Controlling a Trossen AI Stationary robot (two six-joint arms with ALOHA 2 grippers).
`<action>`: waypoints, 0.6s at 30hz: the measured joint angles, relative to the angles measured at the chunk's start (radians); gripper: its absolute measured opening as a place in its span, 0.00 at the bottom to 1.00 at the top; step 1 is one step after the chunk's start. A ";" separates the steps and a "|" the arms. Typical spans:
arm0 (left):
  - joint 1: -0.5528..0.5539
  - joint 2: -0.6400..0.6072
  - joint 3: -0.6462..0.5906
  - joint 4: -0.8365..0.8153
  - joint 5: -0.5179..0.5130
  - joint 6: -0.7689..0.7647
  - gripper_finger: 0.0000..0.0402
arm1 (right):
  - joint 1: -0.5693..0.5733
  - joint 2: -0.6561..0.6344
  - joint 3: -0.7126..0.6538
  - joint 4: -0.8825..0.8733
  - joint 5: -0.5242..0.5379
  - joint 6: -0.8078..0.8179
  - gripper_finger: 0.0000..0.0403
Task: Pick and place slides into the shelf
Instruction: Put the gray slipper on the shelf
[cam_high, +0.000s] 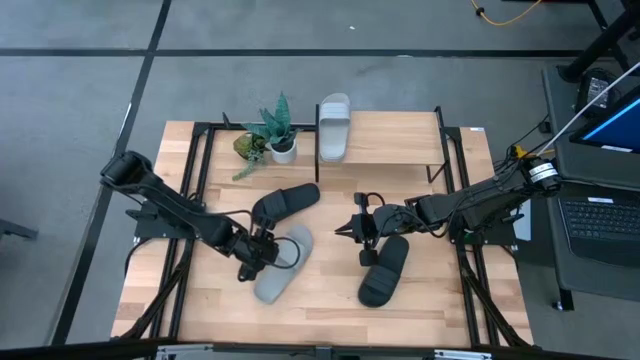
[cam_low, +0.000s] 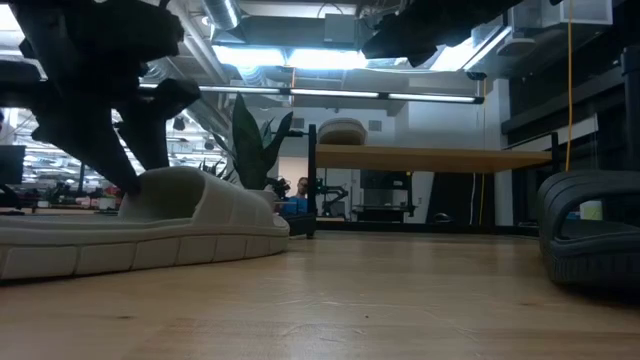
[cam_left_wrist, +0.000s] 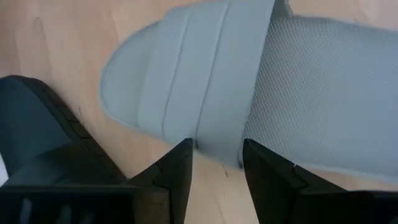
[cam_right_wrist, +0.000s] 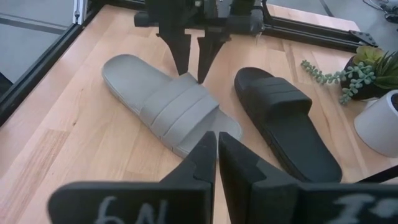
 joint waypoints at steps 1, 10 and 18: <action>0.000 0.006 0.001 0.004 -0.001 0.004 0.33 | 0.000 0.000 0.000 0.000 0.000 0.000 0.05; 0.001 0.016 0.000 0.043 -0.027 0.021 0.23 | 0.000 0.000 0.000 -0.006 0.000 0.000 0.05; 0.027 0.014 0.000 0.067 -0.027 -0.053 0.02 | 0.000 0.000 0.000 -0.008 0.000 0.000 0.05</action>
